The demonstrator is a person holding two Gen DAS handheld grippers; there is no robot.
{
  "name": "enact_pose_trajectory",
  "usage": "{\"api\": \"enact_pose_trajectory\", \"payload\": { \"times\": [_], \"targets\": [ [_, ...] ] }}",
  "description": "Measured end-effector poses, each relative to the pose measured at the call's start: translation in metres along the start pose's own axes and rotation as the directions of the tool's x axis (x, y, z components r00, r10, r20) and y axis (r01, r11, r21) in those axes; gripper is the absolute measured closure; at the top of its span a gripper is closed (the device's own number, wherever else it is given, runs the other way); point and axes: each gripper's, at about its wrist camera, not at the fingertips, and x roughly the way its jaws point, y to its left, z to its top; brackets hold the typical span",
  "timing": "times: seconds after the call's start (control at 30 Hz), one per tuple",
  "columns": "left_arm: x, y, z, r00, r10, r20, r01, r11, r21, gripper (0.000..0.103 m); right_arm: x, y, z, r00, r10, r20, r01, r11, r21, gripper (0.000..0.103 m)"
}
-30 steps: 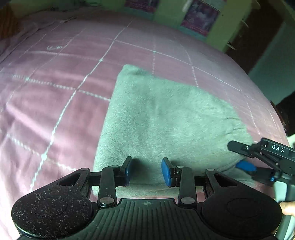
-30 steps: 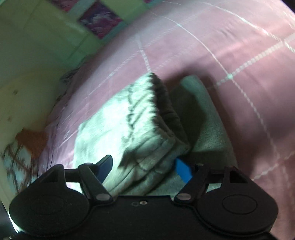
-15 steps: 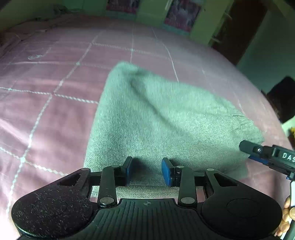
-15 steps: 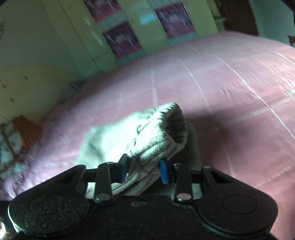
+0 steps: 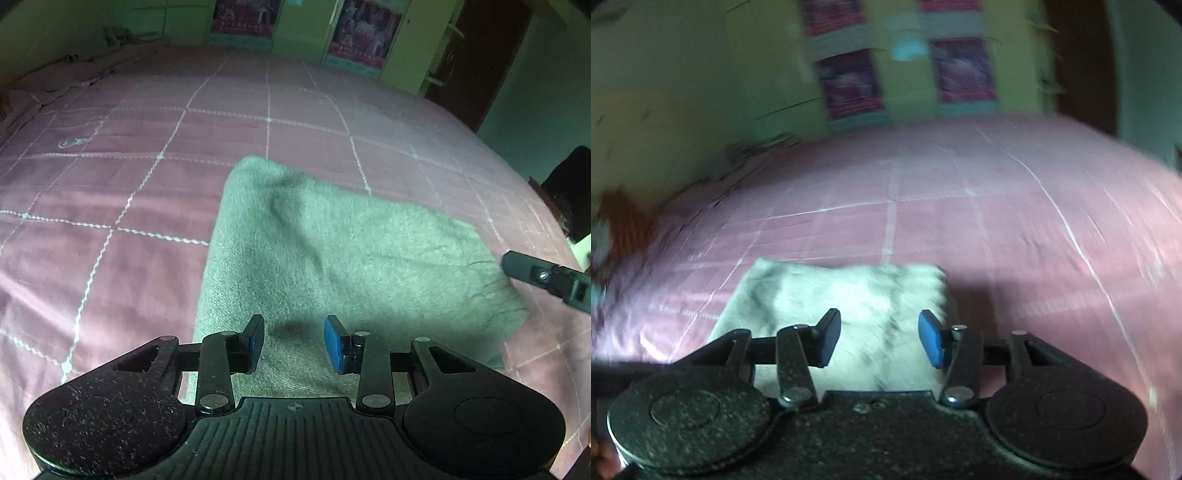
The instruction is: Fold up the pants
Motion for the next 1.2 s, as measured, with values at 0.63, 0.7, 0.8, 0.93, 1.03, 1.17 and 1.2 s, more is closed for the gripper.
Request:
{"api": "enact_pose_trajectory", "payload": {
  "times": [0.63, 0.7, 0.8, 0.93, 1.03, 1.17, 1.2],
  "targets": [
    [0.058, -0.001, 0.063, 0.998, -0.002, -0.066, 0.007, 0.997, 0.071, 0.067, 0.064, 0.001, 0.024, 0.995, -0.027, -0.095, 0.016, 0.993, -0.116, 0.065],
    [0.076, -0.002, 0.073, 0.997, 0.008, -0.083, -0.002, 0.997, 0.077, 0.068, 0.082, 0.001, 0.038, 0.996, -0.034, -0.083, 0.025, 0.994, -0.106, 0.065],
    [0.099, -0.006, 0.088, 0.996, 0.024, -0.082, -0.017, 0.997, 0.080, 0.068, 0.112, -0.001, 0.031, 0.986, -0.085, -0.140, 0.063, 0.985, -0.158, 0.066],
    [0.120, -0.014, 0.105, 0.996, 0.033, -0.083, -0.027, 0.997, 0.075, 0.068, 0.134, -0.018, 0.004, 0.970, -0.126, -0.210, 0.085, 0.978, -0.193, 0.060],
    [0.130, -0.014, 0.113, 0.996, 0.038, -0.085, -0.034, 0.998, 0.053, 0.068, 0.124, -0.007, 0.017, 0.981, -0.120, -0.152, 0.088, 0.975, -0.203, 0.063],
    [0.137, -0.009, 0.110, 0.995, 0.023, -0.101, -0.020, 1.000, 0.024, 0.068, 0.147, -0.001, 0.014, 0.974, -0.158, -0.163, 0.110, 0.957, -0.269, 0.062],
    [0.134, -0.006, 0.110, 0.995, 0.013, -0.098, -0.013, 1.000, -0.003, 0.068, 0.160, -0.010, 0.006, 0.960, -0.172, -0.219, 0.112, 0.959, -0.262, 0.059]
  ]
}}
